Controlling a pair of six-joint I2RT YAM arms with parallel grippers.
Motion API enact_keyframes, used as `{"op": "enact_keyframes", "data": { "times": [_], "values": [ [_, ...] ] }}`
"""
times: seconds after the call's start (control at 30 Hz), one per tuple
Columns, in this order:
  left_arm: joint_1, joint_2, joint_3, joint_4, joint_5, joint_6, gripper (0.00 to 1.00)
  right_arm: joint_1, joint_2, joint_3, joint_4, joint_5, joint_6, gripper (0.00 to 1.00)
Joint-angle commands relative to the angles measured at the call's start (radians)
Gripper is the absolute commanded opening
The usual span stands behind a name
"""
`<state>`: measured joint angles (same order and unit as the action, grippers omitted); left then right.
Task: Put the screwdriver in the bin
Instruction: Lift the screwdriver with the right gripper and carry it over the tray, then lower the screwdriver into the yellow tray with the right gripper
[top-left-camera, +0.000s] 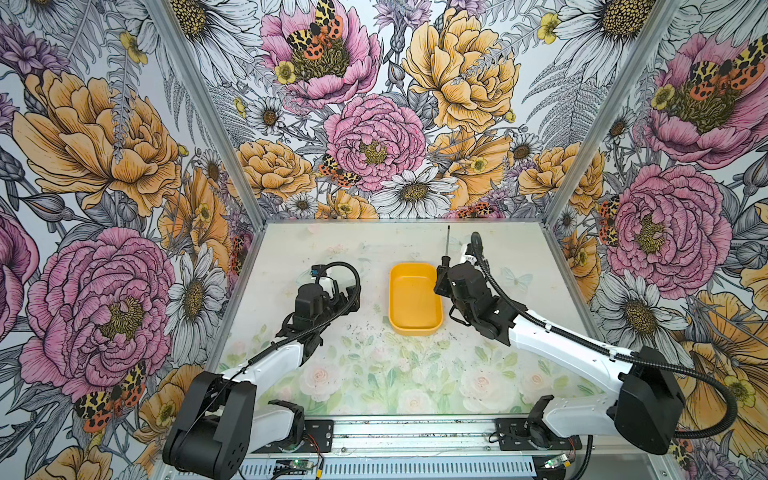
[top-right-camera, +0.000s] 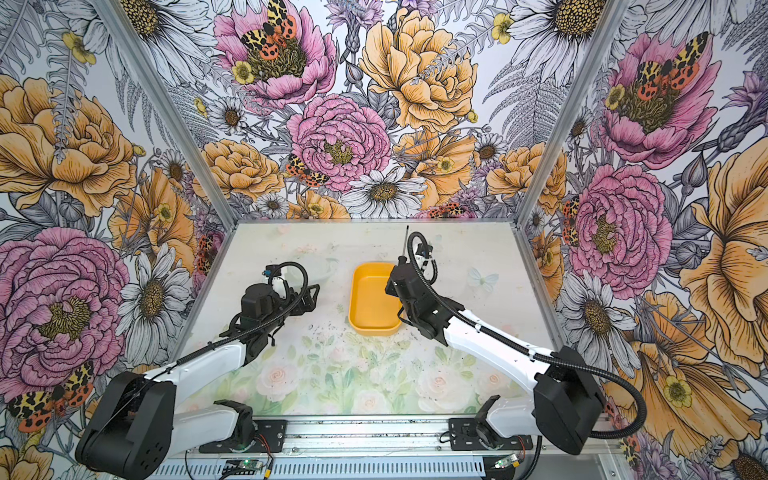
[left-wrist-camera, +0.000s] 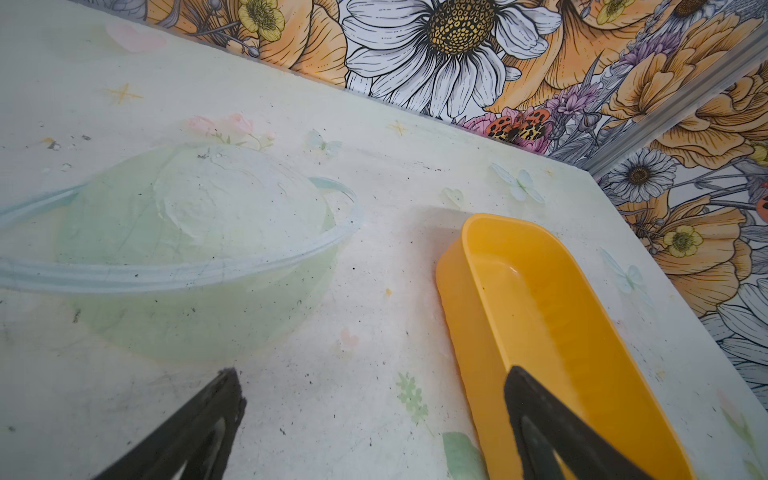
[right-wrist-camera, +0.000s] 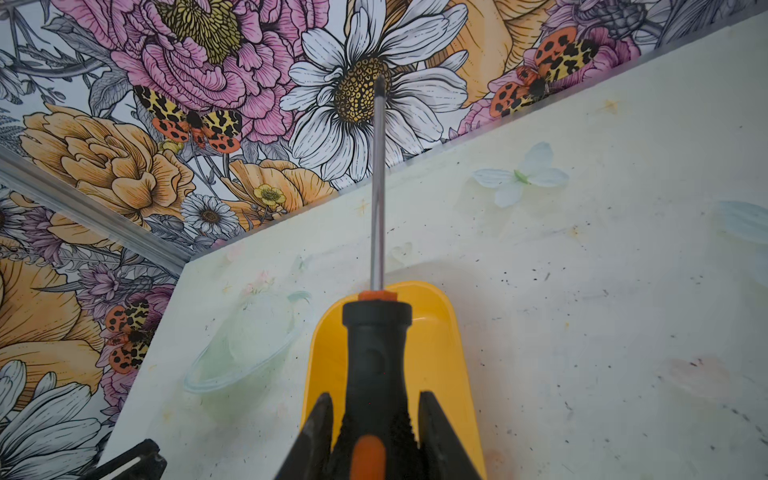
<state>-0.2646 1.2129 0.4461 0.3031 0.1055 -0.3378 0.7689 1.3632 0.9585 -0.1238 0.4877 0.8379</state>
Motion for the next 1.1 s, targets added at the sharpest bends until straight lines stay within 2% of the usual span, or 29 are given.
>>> {"op": "enact_keyframes", "data": {
  "times": [0.0,0.2,0.47,1.07],
  "values": [
    [-0.008,-0.027,0.023,-0.039,-0.016,0.031,0.99,0.073,0.075,0.079,-0.050,0.130,-0.002,0.00],
    [-0.009,-0.026,0.024,-0.046,-0.016,0.035,0.99,0.132,0.191,0.162,-0.101,0.167,0.004,0.00],
    [-0.010,-0.017,0.022,-0.046,-0.023,0.037,0.99,0.140,0.269,0.175,-0.120,0.142,0.038,0.00],
    [-0.013,-0.004,0.026,-0.046,-0.023,0.036,0.99,0.146,0.365,0.178,-0.127,0.108,0.058,0.00]
  ]
}}
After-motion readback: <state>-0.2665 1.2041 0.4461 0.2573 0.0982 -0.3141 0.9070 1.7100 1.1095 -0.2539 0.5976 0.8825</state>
